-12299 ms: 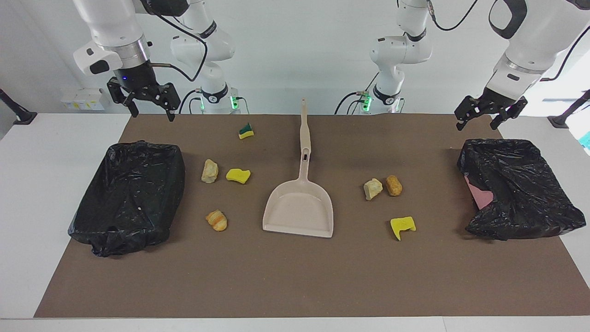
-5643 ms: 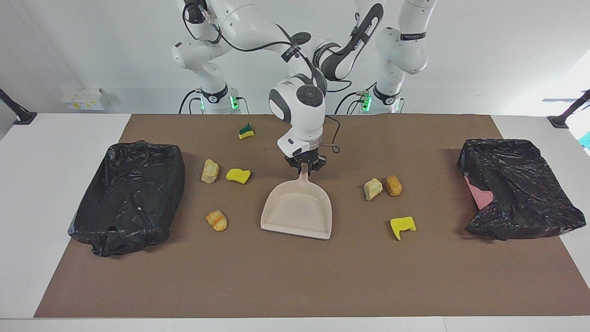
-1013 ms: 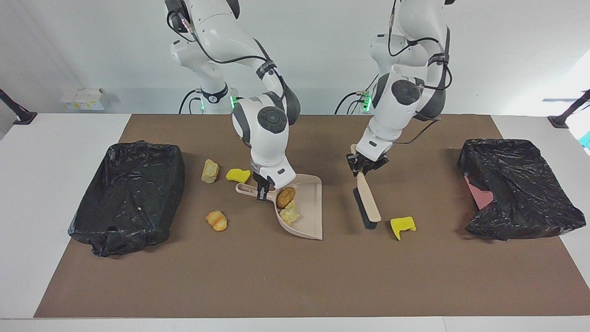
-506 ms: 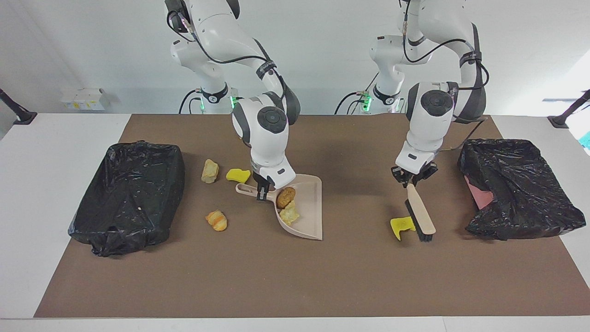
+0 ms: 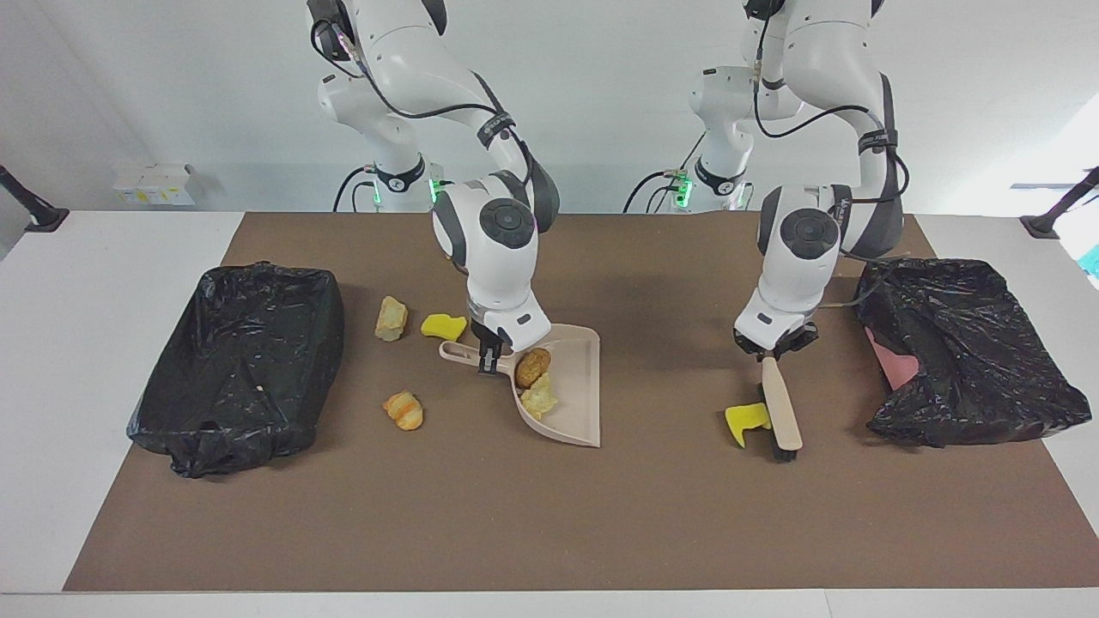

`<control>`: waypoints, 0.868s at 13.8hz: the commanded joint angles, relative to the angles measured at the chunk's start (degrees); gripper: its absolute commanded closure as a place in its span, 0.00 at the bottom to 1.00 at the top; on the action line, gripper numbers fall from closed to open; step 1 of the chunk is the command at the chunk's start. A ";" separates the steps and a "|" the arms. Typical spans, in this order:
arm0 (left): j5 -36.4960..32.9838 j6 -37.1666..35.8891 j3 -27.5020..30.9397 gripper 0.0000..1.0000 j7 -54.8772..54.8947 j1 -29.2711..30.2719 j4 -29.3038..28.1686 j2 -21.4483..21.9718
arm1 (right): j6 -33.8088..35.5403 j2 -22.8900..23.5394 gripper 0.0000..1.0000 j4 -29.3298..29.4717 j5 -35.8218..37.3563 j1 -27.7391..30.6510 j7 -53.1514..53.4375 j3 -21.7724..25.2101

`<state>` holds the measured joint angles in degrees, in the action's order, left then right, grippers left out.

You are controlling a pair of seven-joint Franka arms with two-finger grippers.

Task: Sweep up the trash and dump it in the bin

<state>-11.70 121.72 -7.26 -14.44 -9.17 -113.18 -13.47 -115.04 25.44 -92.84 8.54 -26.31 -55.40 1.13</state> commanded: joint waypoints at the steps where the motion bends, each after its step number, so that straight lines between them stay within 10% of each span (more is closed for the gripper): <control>1: 2.82 -0.96 0.58 1.00 0.29 -6.27 -1.51 0.90 | -0.01 -0.83 1.00 -1.29 0.69 0.56 -1.64 -0.52; 12: 25.22 9.93 -0.38 1.00 -0.93 -23.43 -1.79 -0.86 | 0.43 -0.92 1.00 -1.12 0.69 0.91 -1.64 -0.43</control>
<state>9.94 129.63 -7.65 -15.15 -30.77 -114.65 -14.13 -115.03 25.44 -92.92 8.54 -26.27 -55.40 1.19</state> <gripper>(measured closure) 0.740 0.687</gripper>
